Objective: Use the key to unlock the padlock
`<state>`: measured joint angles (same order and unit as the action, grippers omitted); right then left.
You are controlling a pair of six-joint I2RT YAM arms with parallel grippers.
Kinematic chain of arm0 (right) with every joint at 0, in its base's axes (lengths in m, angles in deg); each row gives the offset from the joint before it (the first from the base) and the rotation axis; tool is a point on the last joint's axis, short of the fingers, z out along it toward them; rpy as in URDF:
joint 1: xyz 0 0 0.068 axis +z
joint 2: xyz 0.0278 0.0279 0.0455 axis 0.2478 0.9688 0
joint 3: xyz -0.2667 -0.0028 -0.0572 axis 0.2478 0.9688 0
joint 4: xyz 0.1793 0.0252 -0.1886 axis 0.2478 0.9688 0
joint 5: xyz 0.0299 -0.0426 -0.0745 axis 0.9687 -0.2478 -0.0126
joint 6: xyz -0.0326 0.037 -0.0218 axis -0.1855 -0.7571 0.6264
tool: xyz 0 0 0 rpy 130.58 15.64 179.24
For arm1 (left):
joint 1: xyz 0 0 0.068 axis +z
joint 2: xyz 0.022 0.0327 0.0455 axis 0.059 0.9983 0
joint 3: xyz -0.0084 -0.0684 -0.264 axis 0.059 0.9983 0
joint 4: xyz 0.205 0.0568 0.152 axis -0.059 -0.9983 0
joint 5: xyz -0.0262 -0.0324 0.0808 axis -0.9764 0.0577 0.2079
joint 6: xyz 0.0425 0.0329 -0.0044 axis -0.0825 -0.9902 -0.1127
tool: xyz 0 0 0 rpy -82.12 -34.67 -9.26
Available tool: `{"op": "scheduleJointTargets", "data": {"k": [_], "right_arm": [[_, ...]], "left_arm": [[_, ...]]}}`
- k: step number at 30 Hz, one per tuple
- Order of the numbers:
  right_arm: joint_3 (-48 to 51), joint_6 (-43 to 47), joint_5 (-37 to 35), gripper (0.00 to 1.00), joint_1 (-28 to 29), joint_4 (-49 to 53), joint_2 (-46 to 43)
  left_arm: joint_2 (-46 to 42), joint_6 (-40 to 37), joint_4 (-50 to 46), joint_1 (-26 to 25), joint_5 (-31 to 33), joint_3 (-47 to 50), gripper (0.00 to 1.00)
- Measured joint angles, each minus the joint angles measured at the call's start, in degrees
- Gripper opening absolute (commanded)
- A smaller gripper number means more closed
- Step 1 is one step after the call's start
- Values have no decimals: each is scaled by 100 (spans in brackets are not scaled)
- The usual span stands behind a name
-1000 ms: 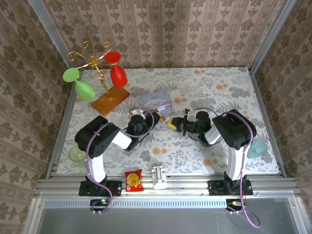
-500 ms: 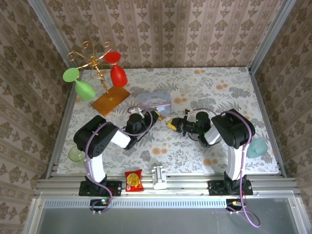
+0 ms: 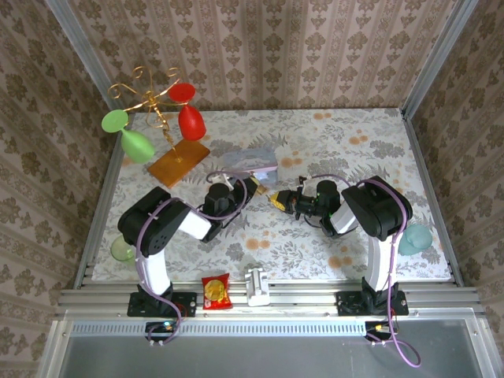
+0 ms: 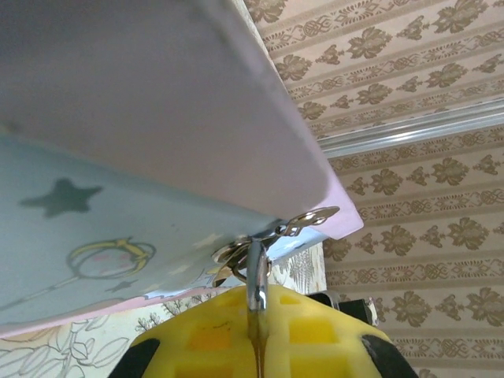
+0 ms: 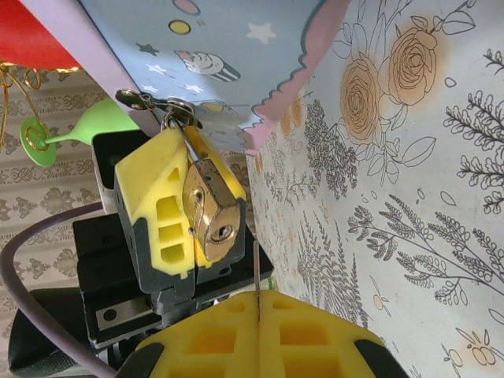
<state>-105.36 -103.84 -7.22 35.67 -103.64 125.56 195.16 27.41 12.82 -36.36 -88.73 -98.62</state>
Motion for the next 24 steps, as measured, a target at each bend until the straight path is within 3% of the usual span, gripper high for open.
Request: {"op": "scheduleJointTargets", "data": {"k": [24], "right_arm": [[-2,55,11,0,-20,20,-201]], "left_arm": [[4,192,83,-92,24,-96,0]]}}
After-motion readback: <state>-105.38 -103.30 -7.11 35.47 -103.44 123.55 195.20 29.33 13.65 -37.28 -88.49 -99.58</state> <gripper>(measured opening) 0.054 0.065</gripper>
